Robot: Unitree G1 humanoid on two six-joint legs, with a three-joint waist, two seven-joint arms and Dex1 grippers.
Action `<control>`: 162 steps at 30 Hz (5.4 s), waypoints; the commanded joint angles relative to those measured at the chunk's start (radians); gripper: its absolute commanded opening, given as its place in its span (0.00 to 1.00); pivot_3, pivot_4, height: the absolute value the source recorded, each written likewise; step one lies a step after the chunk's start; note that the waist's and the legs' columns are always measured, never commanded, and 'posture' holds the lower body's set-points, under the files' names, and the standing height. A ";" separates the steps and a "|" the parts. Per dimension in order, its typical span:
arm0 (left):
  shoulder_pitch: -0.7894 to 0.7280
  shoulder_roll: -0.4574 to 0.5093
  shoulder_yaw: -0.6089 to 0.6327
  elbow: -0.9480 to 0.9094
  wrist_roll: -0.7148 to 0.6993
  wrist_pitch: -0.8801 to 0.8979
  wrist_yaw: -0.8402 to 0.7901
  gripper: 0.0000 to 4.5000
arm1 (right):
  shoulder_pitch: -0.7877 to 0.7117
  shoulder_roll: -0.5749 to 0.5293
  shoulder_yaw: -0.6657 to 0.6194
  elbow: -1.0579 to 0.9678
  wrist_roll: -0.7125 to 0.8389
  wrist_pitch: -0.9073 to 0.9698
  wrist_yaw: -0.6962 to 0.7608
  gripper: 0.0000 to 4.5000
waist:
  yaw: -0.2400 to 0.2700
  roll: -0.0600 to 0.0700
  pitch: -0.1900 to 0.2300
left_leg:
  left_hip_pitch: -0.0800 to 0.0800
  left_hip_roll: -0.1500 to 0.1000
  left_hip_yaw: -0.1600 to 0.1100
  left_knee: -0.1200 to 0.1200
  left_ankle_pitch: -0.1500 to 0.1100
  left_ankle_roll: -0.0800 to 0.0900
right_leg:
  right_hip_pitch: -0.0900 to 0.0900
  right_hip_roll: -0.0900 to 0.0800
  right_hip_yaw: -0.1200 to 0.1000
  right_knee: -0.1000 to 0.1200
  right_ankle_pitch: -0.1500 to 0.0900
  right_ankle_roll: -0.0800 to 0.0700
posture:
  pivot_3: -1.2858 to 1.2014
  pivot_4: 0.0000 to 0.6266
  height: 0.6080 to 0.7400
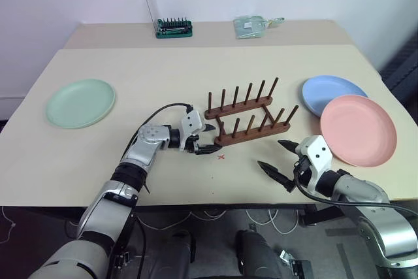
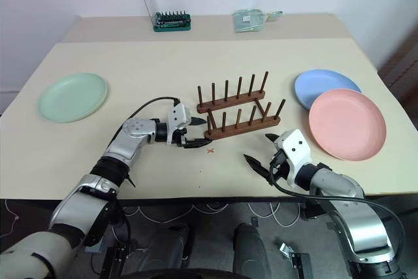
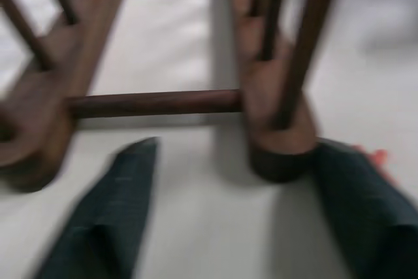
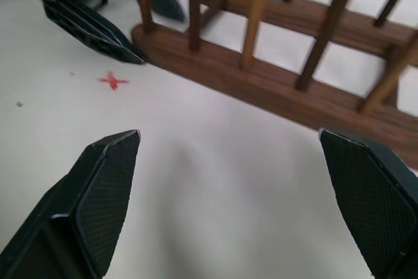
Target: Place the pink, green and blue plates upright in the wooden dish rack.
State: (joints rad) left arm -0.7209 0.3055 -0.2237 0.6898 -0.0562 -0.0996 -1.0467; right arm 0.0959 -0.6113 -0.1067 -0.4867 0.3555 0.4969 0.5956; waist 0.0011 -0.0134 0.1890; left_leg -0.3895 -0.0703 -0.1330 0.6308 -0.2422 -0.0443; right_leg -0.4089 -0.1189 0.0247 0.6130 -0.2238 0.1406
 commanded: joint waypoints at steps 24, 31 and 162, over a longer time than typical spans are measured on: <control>0.182 -0.025 -0.017 -0.364 0.023 0.317 0.311 0.35 | -0.299 0.092 0.150 0.382 -0.285 -0.021 -0.193 0.03 | 0.006 0.001 -0.003 | 0.001 0.000 0.000 0.001 0.000 0.000 | 0.002 0.000 0.000 0.000 0.000 0.000 | 0.52 0.24 1.00; 0.142 -0.036 0.018 -0.286 0.002 0.301 0.338 0.35 | -0.371 0.126 0.145 0.450 -0.312 -0.069 -0.207 0.03 | -0.016 0.001 -0.004 | 0.003 0.000 0.000 0.000 0.000 0.000 | 0.002 0.000 0.000 0.001 0.000 0.000 | 0.52 0.24 1.00; 0.000 0.181 0.932 -0.225 -0.288 0.736 1.332 0.99 | -0.623 -0.072 0.238 0.084 -0.015 -0.066 0.137 0.90 | 0.008 -0.006 0.002 | -0.003 -0.002 -0.003 0.000 0.000 0.000 | -0.003 -0.001 -0.001 0.001 -0.001 0.002 | 0.52 0.24 1.00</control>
State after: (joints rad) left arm -0.6993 0.4733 0.6908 0.4615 -0.3180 0.6267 0.2898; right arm -0.5241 -0.6921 0.1525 -0.3847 0.3486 0.4485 0.7323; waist 0.0088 -0.0199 0.1907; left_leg -0.3921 -0.0718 -0.1362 0.6306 -0.2425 -0.0446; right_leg -0.4117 -0.1197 0.0232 0.6138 -0.2246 0.1422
